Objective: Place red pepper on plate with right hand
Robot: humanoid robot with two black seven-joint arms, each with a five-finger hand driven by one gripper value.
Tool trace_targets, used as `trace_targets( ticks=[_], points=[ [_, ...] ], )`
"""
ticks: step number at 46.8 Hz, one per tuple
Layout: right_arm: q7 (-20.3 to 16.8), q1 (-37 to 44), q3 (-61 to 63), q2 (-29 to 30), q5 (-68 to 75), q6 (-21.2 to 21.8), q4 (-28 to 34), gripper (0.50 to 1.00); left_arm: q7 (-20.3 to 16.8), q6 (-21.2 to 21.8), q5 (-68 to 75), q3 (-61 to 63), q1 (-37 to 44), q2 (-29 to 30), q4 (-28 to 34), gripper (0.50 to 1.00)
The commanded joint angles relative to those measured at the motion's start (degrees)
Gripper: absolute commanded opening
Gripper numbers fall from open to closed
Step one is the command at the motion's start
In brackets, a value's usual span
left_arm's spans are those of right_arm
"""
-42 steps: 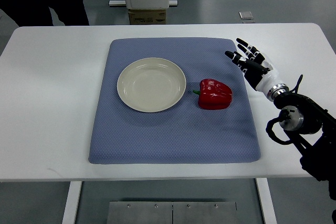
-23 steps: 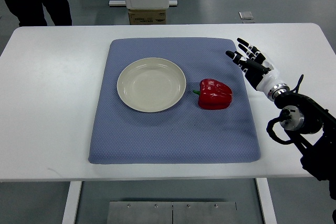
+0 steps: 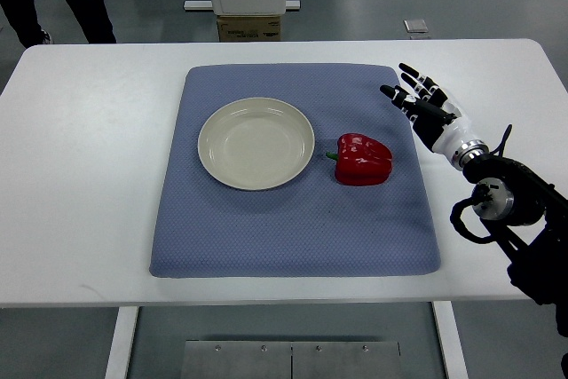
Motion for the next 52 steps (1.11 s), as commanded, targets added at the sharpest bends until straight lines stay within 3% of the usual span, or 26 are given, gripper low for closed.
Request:
trace_targets(
  ticks=[1, 52],
  points=[
    [0.1, 0.1, 0.1, 0.0, 0.0, 0.0, 0.0, 1.0, 0.0, 0.0, 0.0, 0.0, 0.0, 0.0, 0.0, 1.0],
    [0.0, 4.2, -0.2, -1.5, -0.1, 0.0, -3.0, 1.0, 0.0, 0.0, 0.0, 0.0, 0.0, 0.0, 0.0, 1.0]
  ],
)
